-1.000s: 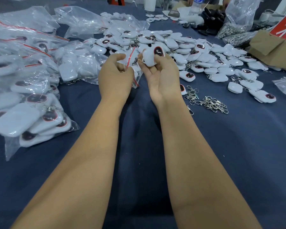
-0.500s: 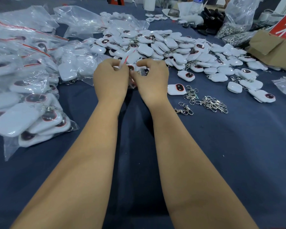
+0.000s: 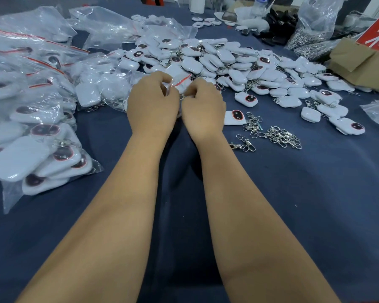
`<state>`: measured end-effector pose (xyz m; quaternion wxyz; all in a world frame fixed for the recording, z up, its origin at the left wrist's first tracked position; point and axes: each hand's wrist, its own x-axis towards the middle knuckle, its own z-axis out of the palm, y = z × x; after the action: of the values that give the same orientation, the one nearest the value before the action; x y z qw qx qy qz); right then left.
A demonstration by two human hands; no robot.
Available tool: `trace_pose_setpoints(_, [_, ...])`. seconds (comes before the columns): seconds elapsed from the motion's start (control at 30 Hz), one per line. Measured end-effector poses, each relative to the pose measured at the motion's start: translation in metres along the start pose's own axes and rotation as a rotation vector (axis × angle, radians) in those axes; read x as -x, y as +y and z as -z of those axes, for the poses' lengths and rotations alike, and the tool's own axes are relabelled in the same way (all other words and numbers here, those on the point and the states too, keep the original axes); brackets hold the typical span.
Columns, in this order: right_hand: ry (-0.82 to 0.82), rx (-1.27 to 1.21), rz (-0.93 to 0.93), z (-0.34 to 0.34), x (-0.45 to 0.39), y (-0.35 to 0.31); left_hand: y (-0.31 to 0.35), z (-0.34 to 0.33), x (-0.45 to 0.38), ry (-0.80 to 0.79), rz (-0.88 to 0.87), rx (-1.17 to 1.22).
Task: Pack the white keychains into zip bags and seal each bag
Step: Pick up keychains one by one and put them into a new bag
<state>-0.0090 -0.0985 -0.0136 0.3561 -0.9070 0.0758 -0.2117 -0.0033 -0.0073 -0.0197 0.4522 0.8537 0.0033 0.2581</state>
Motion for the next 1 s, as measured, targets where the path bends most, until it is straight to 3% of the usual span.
trace_pose_setpoints(0.13, [0.145,0.250,-0.187,0.005,0.000,0.007,-0.002,-0.002,-0.001,-0.069,0.065,-0.003])
trace_pose_setpoints(0.33, [0.021,0.310,-0.069,0.000,0.001,0.006,-0.003,0.002,-0.002,0.029,0.119,-0.009])
trace_pose_setpoints(0.53, [0.074,0.427,-0.186,0.013,-0.005,0.022,-0.011,0.007,-0.010,0.121,0.319,0.152])
trace_pose_setpoints(0.67, [0.058,0.415,-0.268,0.016,-0.005,0.019,-0.008,0.005,-0.009,0.079,0.294,0.166])
trace_pose_setpoints(0.87, [-0.090,0.135,0.002,0.010,-0.003,0.012,-0.001,0.001,-0.004,0.006,0.202,0.251])
trace_pose_setpoints(1.0, [-0.114,0.292,-0.012,0.007,-0.004,0.016,0.004,0.000,0.000,-0.060,0.132,0.384])
